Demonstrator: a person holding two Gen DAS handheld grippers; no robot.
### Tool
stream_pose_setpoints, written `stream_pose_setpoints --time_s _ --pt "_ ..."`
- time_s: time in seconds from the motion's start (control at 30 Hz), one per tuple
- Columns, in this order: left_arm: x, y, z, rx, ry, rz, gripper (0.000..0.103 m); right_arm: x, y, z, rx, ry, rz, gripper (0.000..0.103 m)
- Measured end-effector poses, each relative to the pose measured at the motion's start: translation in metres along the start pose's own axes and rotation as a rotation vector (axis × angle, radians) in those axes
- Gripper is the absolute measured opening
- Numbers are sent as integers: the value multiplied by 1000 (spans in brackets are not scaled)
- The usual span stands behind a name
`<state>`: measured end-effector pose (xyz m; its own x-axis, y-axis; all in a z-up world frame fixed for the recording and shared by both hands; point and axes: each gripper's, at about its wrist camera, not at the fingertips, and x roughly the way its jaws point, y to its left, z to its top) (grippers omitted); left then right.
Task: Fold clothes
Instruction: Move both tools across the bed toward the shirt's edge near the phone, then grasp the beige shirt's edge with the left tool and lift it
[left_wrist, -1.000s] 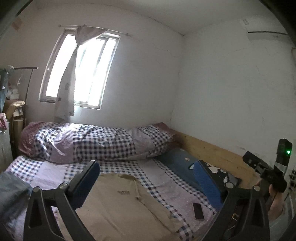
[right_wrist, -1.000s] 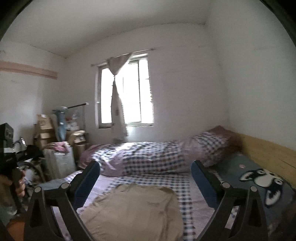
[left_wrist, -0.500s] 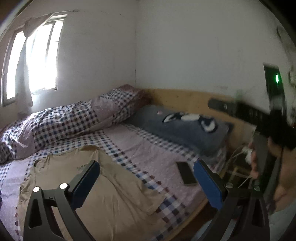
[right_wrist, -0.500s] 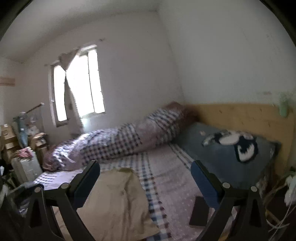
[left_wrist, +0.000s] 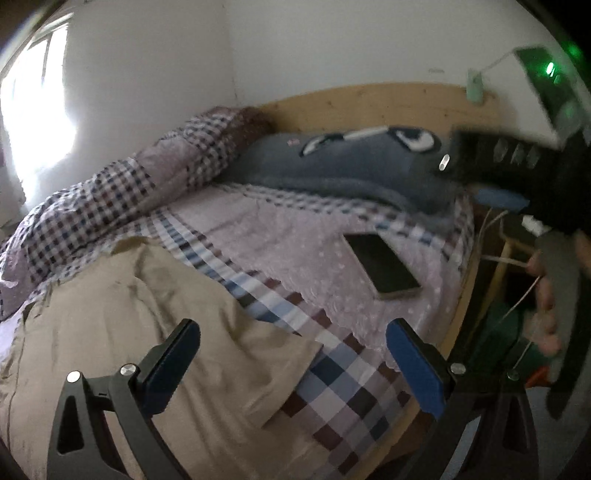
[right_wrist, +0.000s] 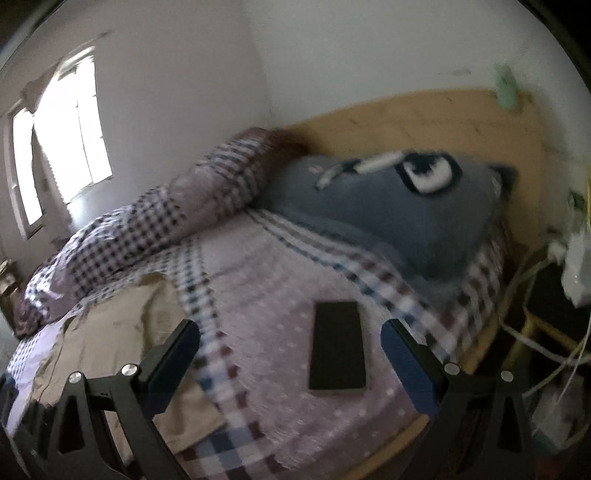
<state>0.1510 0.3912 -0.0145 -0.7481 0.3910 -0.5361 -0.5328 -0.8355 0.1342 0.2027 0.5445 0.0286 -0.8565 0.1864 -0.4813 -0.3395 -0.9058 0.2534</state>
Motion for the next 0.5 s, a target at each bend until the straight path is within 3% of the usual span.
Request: stream_pose_setpoints --time_s 0.1,0.17,0.23,0.5 --pt "22 -12 -4 49 36 -5 94 6 -16 -3 51 3 -5 101" --pt "36 -18 -8 78 69 -5 75 4 -19 -2 58 -6 5 101" --pt "49 -22 -13 98 105 -4 69 2 -19 -2 64 -15 15 101" --pt "71 -22 -26 129 162 29 59 9 -20 -6 94 6 59 101"
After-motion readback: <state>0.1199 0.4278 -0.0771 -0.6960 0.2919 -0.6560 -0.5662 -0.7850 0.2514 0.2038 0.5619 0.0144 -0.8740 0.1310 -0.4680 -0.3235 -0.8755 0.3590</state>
